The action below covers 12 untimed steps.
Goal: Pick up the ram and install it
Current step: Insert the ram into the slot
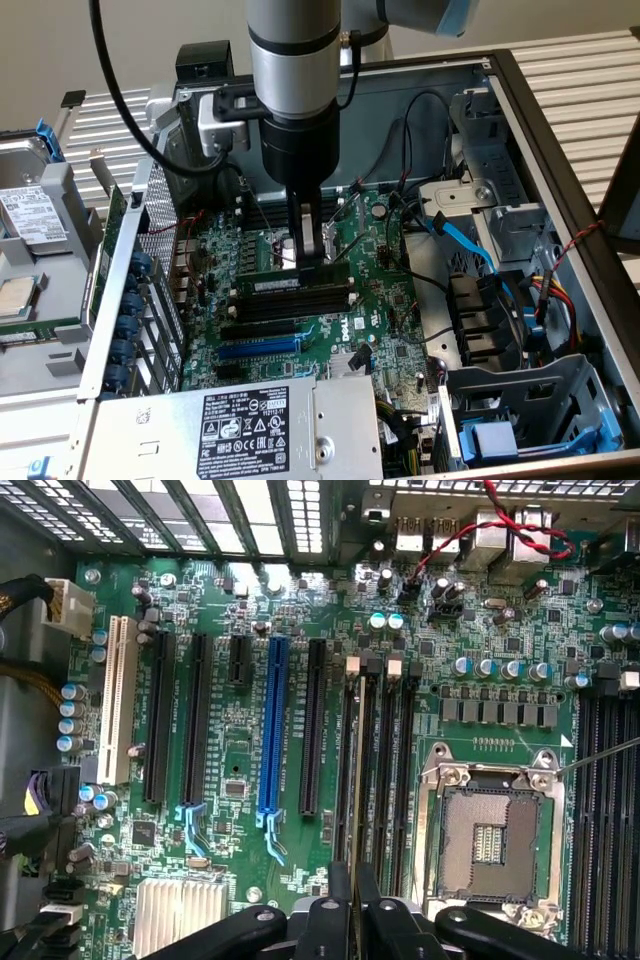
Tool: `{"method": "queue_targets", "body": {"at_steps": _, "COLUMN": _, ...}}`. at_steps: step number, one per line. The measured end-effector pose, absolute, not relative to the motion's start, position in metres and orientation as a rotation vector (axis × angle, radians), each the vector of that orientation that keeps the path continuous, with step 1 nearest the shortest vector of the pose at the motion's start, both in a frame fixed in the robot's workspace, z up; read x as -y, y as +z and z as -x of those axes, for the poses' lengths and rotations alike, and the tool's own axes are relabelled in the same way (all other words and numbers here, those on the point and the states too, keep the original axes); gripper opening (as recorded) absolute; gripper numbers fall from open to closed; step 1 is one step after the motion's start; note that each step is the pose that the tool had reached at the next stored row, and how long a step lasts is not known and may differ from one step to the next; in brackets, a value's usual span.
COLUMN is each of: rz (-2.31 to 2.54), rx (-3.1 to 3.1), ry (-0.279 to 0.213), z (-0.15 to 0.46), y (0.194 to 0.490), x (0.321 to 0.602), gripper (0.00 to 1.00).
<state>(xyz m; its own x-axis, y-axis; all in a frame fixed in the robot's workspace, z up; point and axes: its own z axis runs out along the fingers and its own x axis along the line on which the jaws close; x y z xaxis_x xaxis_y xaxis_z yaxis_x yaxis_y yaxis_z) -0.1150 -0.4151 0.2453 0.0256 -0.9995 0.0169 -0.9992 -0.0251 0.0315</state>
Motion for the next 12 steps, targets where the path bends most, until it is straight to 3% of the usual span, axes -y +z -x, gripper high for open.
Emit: {"method": "queue_targets", "body": {"at_steps": 12, "rz": -2.238, "rx": 2.175, "ry": 0.008, "z": 0.1196, "y": 0.2407, "x": 0.4157, "gripper": 0.13}}
